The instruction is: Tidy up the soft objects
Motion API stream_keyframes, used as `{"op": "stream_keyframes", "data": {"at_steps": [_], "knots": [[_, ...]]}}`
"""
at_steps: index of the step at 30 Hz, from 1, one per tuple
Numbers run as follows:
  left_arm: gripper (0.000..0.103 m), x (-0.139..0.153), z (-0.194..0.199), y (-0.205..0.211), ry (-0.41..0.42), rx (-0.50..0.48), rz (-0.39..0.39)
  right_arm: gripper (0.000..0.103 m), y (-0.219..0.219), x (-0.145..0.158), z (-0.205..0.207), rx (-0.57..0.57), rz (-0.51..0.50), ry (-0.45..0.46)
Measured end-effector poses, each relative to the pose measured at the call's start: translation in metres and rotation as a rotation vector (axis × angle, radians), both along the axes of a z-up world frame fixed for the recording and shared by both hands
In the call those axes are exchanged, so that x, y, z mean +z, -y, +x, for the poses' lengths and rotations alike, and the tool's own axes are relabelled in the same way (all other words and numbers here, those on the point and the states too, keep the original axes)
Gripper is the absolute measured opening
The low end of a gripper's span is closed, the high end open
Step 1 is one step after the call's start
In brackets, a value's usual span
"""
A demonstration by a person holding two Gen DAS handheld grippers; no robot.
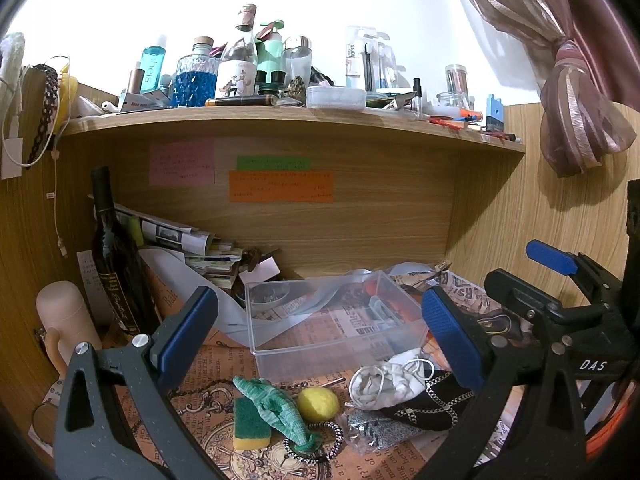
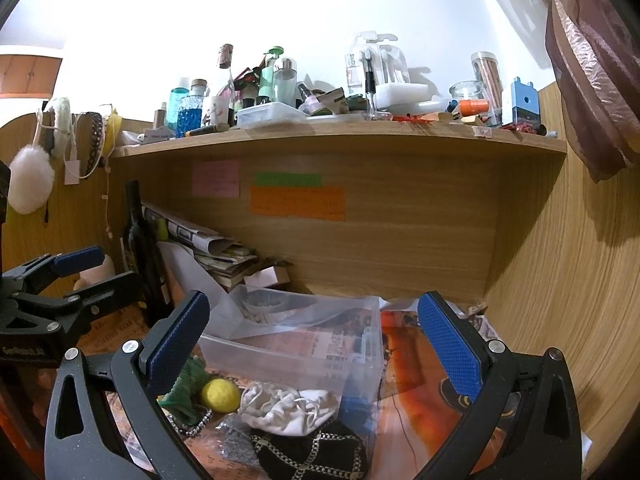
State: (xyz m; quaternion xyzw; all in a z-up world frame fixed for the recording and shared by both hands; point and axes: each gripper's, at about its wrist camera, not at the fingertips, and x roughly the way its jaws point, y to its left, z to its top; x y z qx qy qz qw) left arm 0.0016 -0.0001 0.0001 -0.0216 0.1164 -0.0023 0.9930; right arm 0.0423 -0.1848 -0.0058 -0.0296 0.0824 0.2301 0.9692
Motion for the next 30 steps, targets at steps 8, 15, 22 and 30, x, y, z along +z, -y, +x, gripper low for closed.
{"op": "stream_keyframes", "data": {"at_steps": [8,15,22,30], "knots": [[0.103,-0.0001,0.0002,-0.0001,0.001,0.000,-0.001,0.103,0.0002,0.0000,-0.0003,0.000,0.001,-0.005],[0.103,-0.0002,0.0001,0.0000,0.001,-0.002,0.000,0.103,0.0002,0.0005,-0.0005,0.000,0.002,-0.004],[0.103,-0.0004,-0.0001,0.0006,0.001,0.000,0.000,0.103,0.0004,0.0007,-0.0005,0.001,0.002,-0.004],[0.103,-0.0005,-0.0002,0.0009,0.001,0.001,0.001,0.103,0.0000,0.0005,-0.0010,0.003,0.005,-0.007]]}}
